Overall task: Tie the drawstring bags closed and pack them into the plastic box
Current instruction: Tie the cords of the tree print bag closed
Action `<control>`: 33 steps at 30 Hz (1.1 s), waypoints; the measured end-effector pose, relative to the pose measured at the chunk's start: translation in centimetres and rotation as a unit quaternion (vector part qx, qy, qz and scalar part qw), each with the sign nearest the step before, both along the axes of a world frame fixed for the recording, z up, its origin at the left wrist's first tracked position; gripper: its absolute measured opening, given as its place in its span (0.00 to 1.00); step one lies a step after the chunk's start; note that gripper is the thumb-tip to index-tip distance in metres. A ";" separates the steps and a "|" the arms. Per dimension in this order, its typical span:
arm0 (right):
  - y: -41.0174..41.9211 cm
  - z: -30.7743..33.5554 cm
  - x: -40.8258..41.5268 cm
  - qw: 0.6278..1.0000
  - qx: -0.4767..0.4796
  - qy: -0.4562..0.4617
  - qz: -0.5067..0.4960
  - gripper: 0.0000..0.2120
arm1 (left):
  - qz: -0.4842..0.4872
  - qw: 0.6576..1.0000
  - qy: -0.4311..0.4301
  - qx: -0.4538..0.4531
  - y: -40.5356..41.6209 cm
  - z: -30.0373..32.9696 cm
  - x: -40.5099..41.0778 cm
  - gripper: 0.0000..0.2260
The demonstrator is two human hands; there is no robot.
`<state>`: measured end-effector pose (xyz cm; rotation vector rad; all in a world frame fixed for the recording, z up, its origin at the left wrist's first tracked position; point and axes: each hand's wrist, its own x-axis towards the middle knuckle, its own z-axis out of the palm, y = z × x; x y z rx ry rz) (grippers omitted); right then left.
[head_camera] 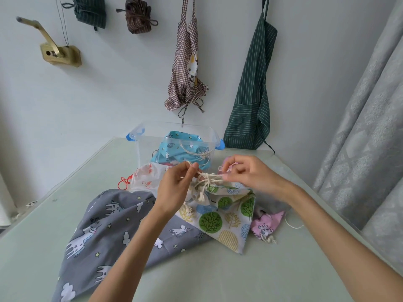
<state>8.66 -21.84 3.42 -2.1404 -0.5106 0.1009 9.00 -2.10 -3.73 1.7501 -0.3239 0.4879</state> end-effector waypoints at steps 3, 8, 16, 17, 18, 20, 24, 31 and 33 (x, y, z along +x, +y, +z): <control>-0.4 1.2 0.4 0.957 -0.244 -0.149 -0.047 0.03 | -0.015 1.000 0.010 0.016 -0.2 -0.1 -0.1 0.13; -0.3 1.2 0.5 0.980 -0.183 -0.062 -0.048 0.09 | -0.021 1.000 0.012 0.019 -0.6 -0.1 -0.3 0.13; 0.2 -1.6 1.1 0.995 -0.083 0.057 -0.011 0.11 | -0.051 0.999 -0.001 -0.009 -0.6 0.2 -0.6 0.14; 0.1 -1.5 1.1 0.996 -0.073 0.047 -0.024 0.09 | -0.052 0.999 0.003 -0.004 -0.5 0.2 -0.6 0.14; 0.1 -1.3 1.1 0.996 -0.070 0.025 -0.043 0.09 | -0.054 0.999 0.007 0.004 -0.4 0.1 -0.5 0.14; 0.1 -1.4 1.4 0.984 -0.130 -0.085 -0.082 0.08 | -0.058 0.998 0.015 0.024 -0.6 -0.1 -0.4 0.14; 1.5 -1.5 1.4 0.959 -0.161 -0.196 -0.127 0.04 | -0.042 0.999 0.003 0.022 -1.5 -0.5 -0.4 0.14; 1.1 -1.2 0.7 0.974 0.146 0.056 -0.162 0.10 | 0.007 0.999 0.009 -0.042 -1.0 -0.5 -0.3 0.13; 1.3 -1.2 0.3 0.972 0.034 -0.134 -0.188 0.10 | 0.034 0.999 0.021 0.015 -1.1 -0.7 -0.4 0.14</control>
